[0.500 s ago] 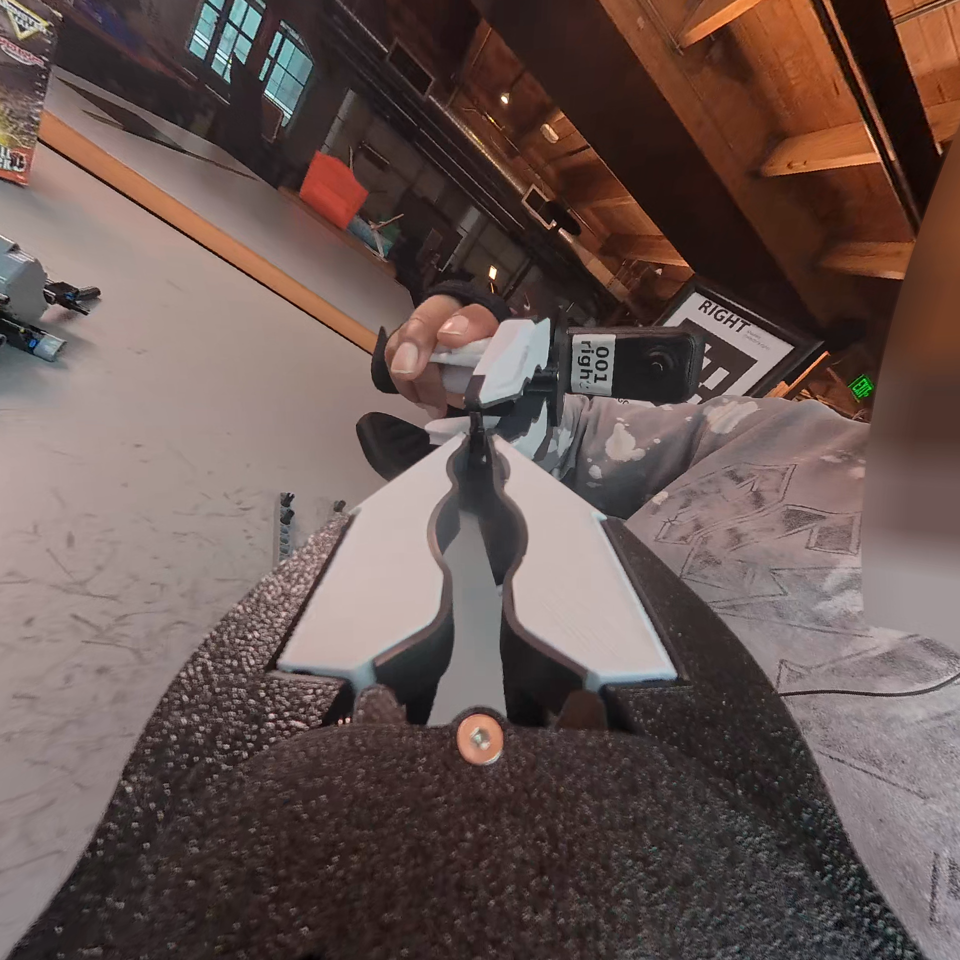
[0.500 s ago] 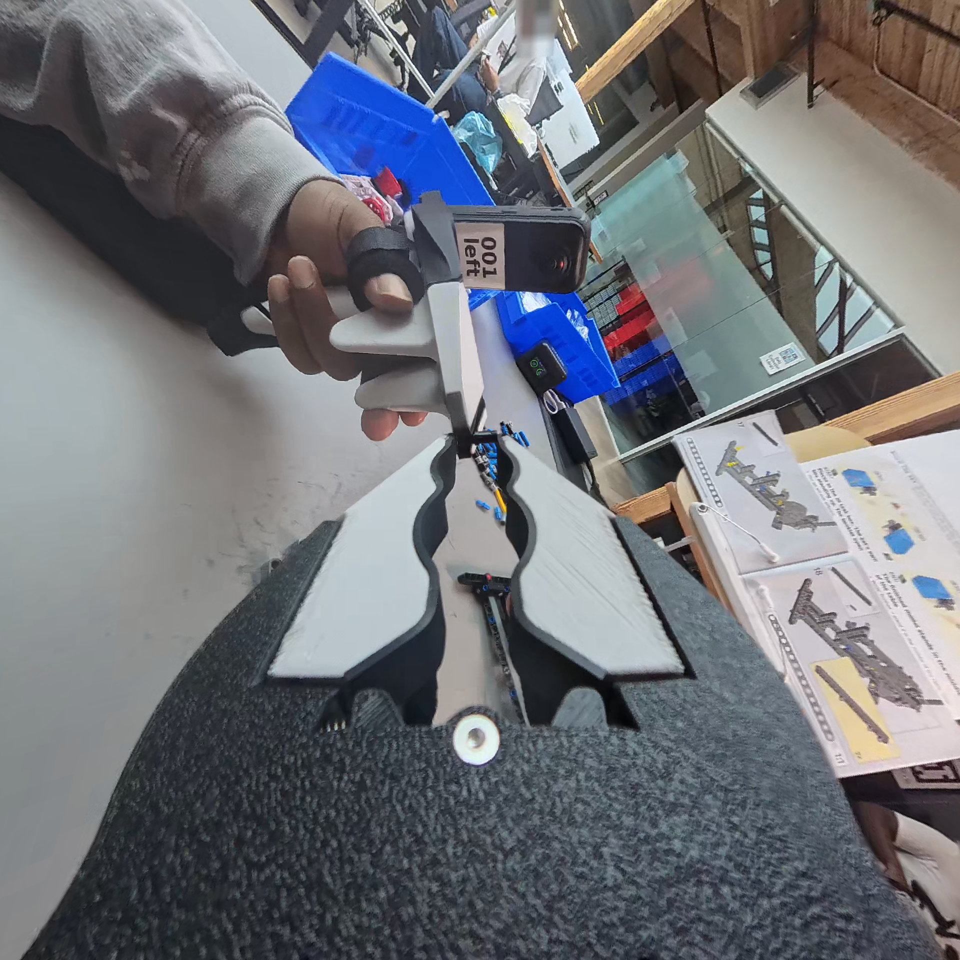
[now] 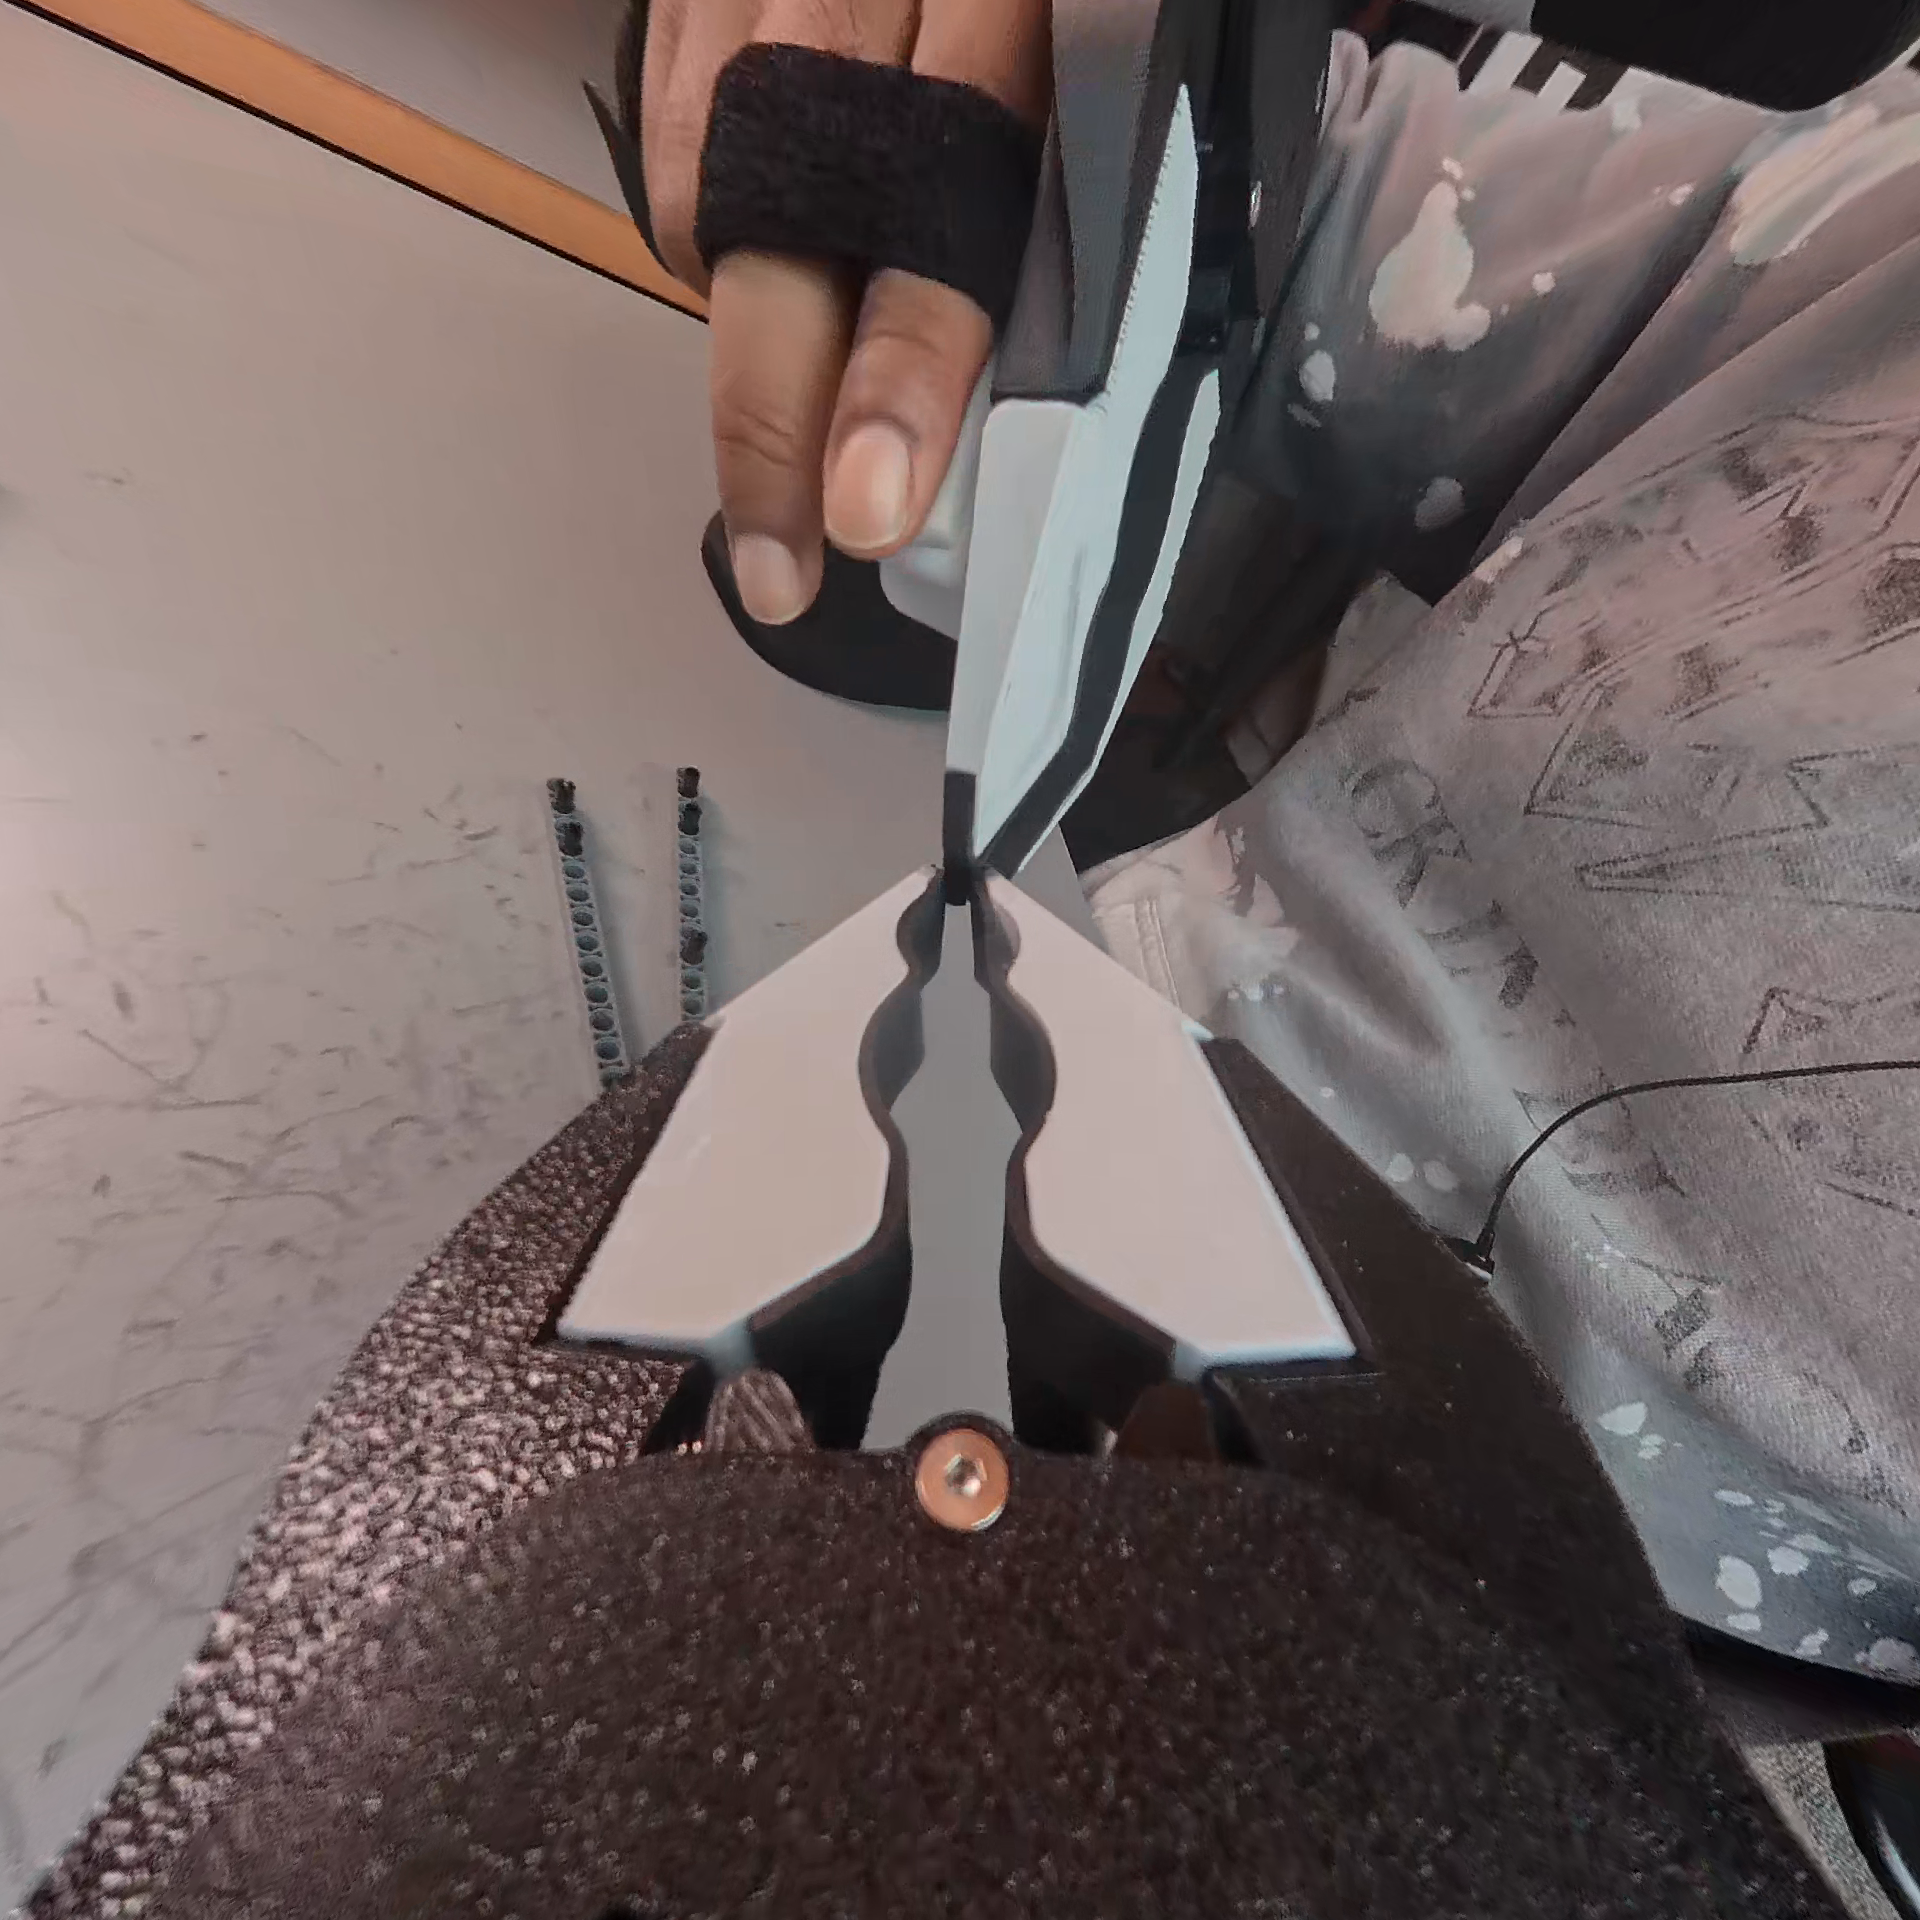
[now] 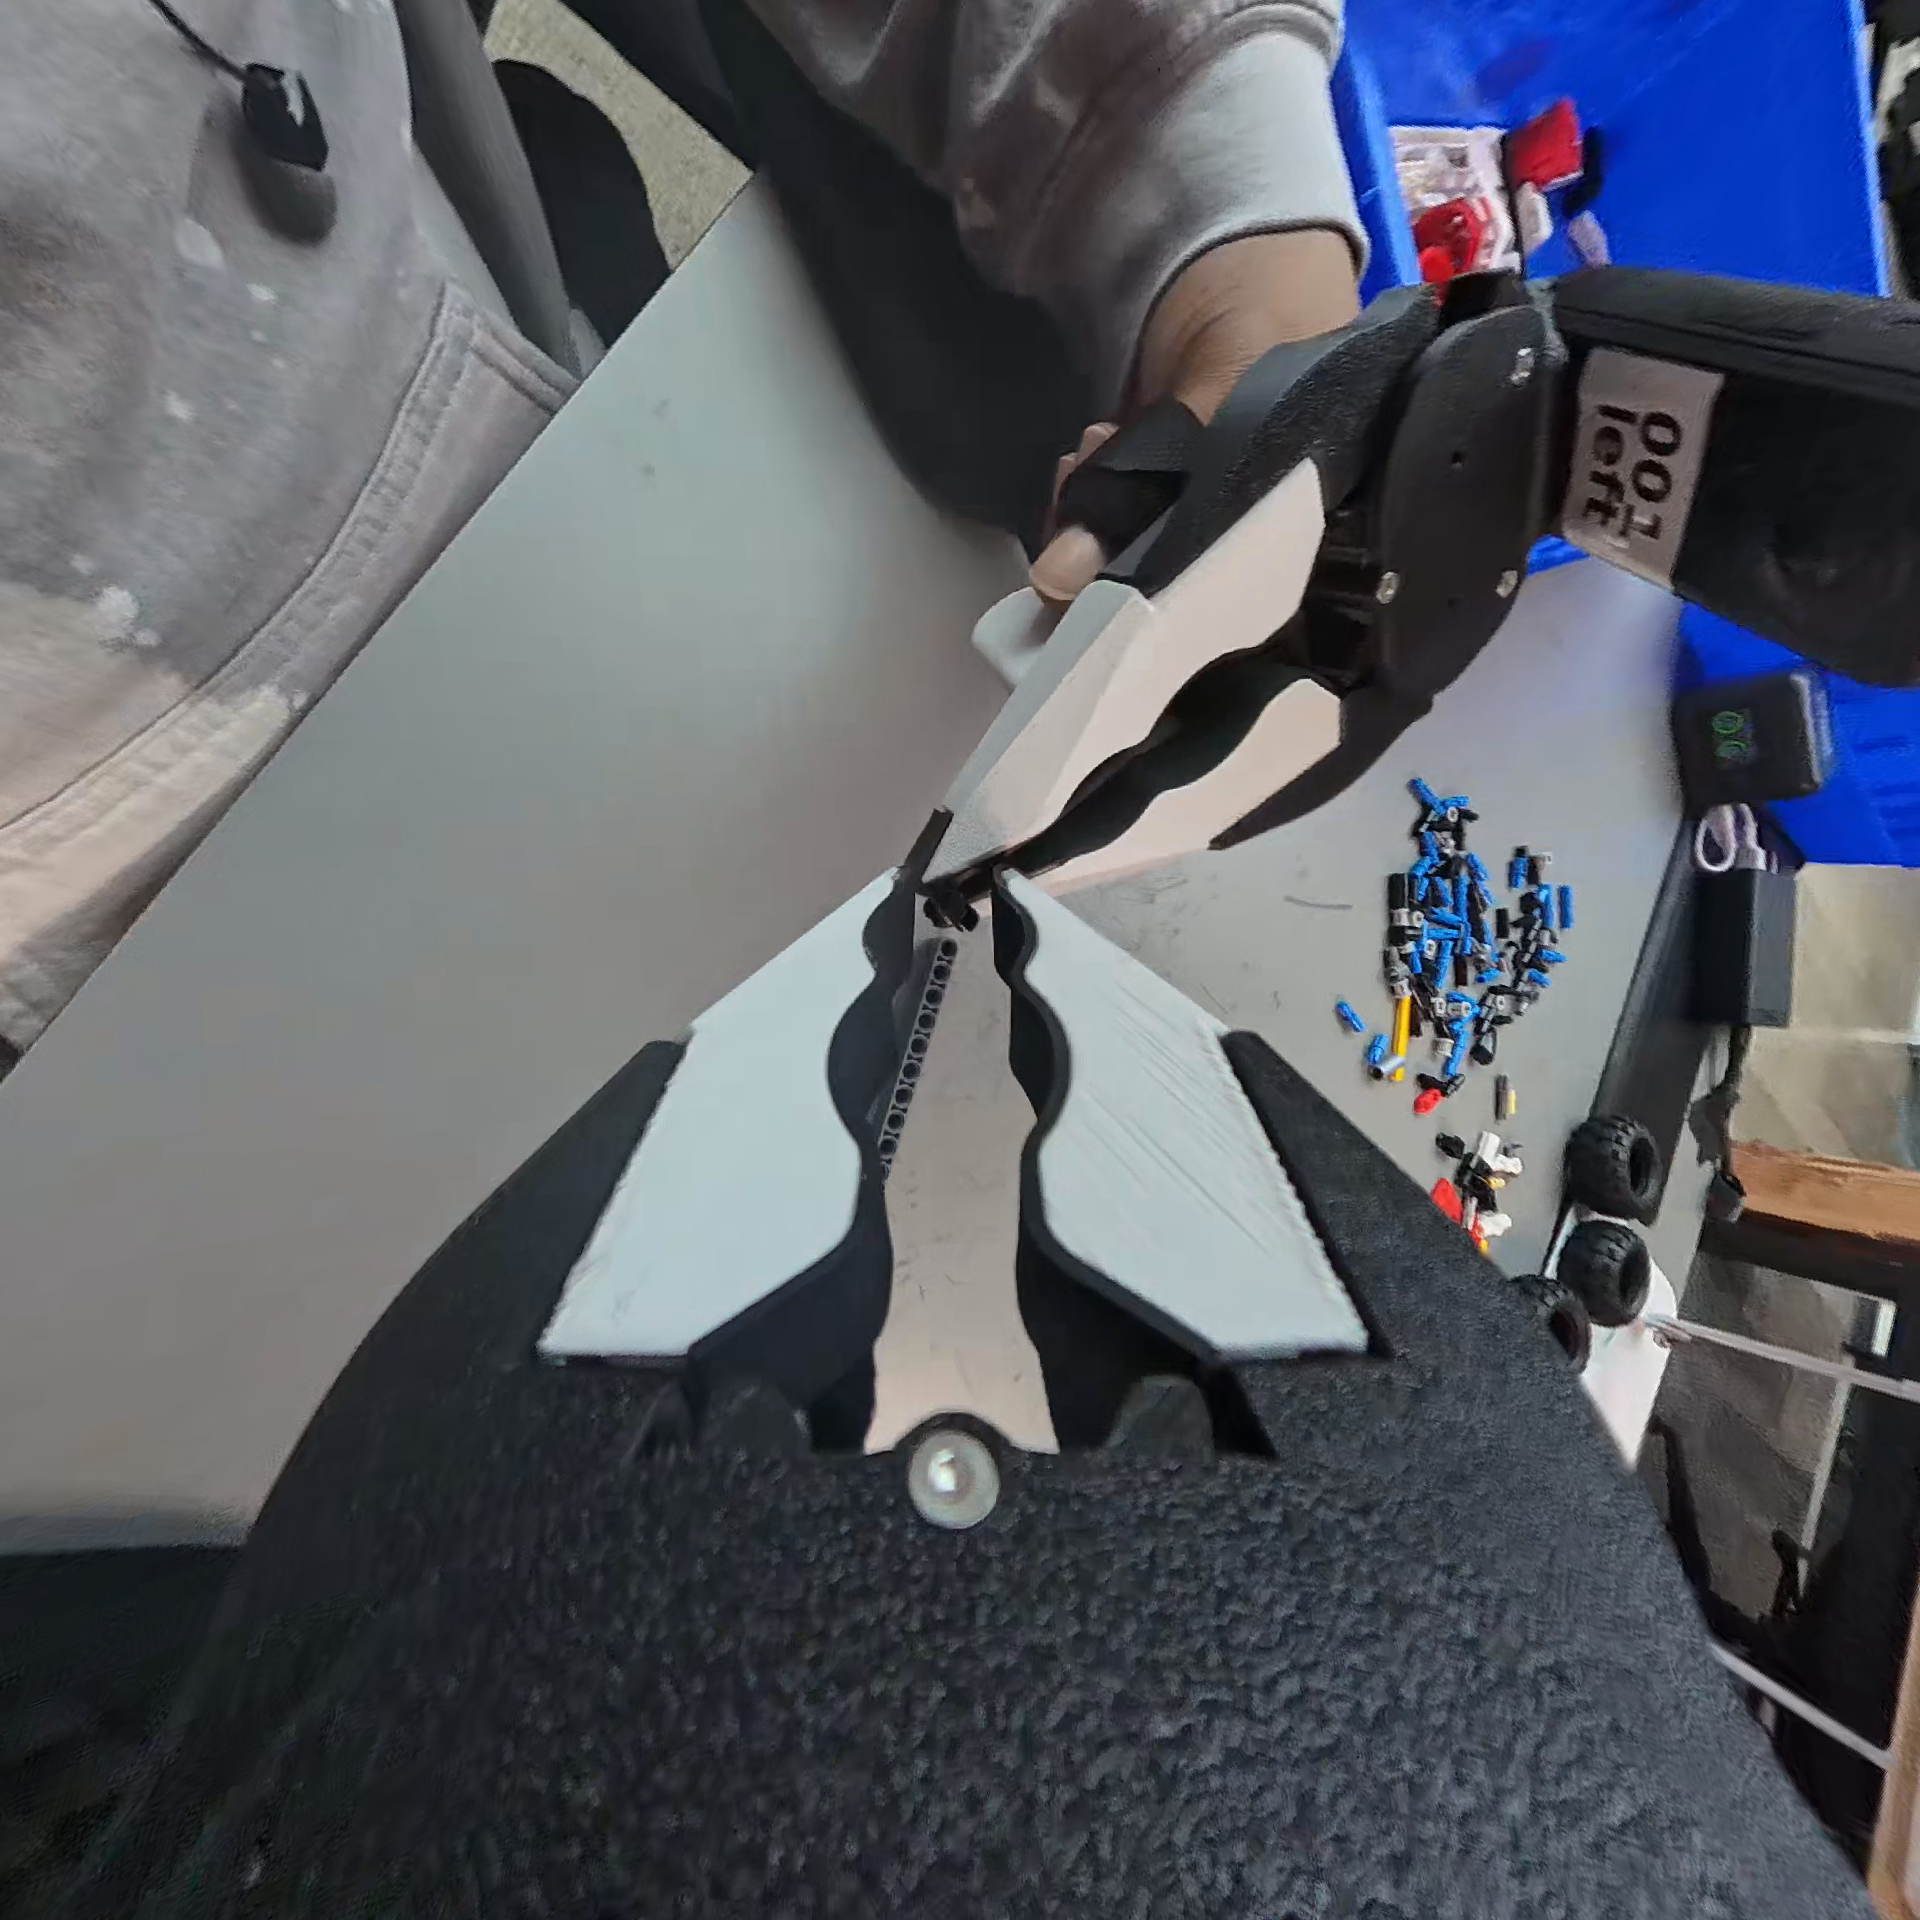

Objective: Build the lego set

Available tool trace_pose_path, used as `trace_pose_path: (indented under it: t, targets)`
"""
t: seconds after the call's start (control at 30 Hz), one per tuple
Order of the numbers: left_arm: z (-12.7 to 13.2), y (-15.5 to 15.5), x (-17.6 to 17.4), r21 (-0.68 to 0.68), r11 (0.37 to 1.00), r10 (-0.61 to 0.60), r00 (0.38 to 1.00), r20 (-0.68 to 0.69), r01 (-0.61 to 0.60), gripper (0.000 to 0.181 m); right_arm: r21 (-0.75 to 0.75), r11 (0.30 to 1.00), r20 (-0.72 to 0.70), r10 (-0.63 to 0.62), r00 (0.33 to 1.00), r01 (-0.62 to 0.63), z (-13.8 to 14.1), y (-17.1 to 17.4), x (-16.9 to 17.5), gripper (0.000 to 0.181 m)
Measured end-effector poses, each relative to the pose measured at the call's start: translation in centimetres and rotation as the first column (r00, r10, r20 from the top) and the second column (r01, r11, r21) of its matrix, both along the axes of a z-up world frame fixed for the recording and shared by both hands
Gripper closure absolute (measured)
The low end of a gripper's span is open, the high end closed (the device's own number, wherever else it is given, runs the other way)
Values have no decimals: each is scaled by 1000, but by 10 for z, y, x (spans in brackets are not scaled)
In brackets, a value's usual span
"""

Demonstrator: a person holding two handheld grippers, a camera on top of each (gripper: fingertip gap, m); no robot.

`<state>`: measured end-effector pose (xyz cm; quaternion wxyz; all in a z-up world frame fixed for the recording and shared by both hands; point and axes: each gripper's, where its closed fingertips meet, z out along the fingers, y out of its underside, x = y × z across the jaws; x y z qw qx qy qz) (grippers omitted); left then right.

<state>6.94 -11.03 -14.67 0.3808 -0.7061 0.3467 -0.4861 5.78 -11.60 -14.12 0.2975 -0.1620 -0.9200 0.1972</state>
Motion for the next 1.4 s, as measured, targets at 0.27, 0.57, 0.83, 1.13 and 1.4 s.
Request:
trace_pose_path:
  t: [0.27,0.57,0.83,1.13,1.4]
  targets:
    - [-5,-6,2,2,999,-42,999,-34,42,176,23,999,105,45,993,-48,-5,-6,2,170]
    - [7,-2,-7,38,999,1,1000,-2,-1,175,-83,996,68,-8,998,14,6,-5,-2,181]
    - [4,-7,-4,45,999,-29,999,-16,30,175,-102,994,85,-14,996,22,9,-4,1,167]
    - [1,-10,-3,61,997,-43,998,-37,45,175,-151,987,136,-27,990,48,-1,-5,-1,177]
    - [-65,24,-51,141,978,201,853,-481,-150,163,-35,970,320,-217,922,240,-59,41,-22,177]
